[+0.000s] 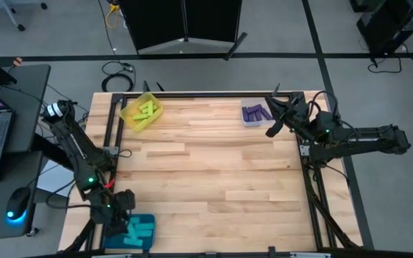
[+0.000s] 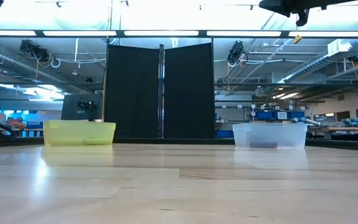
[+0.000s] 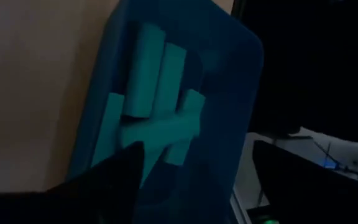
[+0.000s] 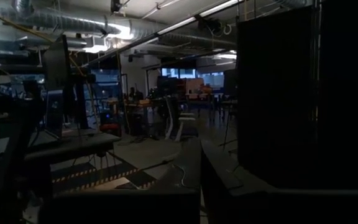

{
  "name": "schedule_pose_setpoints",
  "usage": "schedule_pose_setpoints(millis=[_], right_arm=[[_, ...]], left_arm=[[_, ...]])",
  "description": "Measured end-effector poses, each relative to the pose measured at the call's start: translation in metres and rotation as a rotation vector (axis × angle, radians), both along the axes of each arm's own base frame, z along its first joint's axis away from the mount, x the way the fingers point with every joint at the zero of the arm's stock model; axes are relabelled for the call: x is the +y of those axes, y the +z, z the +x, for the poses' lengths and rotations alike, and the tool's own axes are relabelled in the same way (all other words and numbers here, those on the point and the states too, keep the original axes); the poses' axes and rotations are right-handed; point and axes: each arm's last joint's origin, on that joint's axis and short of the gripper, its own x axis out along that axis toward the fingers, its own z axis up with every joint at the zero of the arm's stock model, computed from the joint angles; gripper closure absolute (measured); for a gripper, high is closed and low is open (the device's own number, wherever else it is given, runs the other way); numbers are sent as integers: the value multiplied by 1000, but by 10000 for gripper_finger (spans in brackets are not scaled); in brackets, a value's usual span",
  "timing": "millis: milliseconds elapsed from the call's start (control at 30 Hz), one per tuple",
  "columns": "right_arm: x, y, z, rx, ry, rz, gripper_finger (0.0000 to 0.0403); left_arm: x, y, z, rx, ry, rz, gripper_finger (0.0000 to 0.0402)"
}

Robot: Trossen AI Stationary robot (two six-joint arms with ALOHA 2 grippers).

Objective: Sort blocks
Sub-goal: Return to Home Position

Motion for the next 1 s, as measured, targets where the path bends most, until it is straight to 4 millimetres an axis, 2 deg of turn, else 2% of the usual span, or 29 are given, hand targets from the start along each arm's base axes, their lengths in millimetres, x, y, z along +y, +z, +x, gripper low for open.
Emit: schedule_pose_setpoints(millis=[167, 300, 467, 633, 733, 867, 1000], right_arm=[[1, -8, 3, 67, 41, 23, 394], [5, -17, 12, 135, 219, 35, 394], [12, -30, 31, 218, 487, 14, 394], [27, -50, 53, 355, 693, -78, 394], [34, -53, 62, 326, 725, -154, 397], [34, -69, 61, 234, 736, -203, 398], [28, -97, 48, 167, 742, -165, 399]], left_arm=[[3, 0, 5, -60, 7, 38, 78], [10, 5, 19, -184, 50, 127, 101], [21, 28, 45, -466, 68, 336, 184], [37, 46, 69, -748, 114, 708, 305], [43, 57, 79, -880, 144, 909, 377], [56, 57, 84, -999, 156, 1005, 392], [81, 37, 84, -1069, 203, 949, 397]])
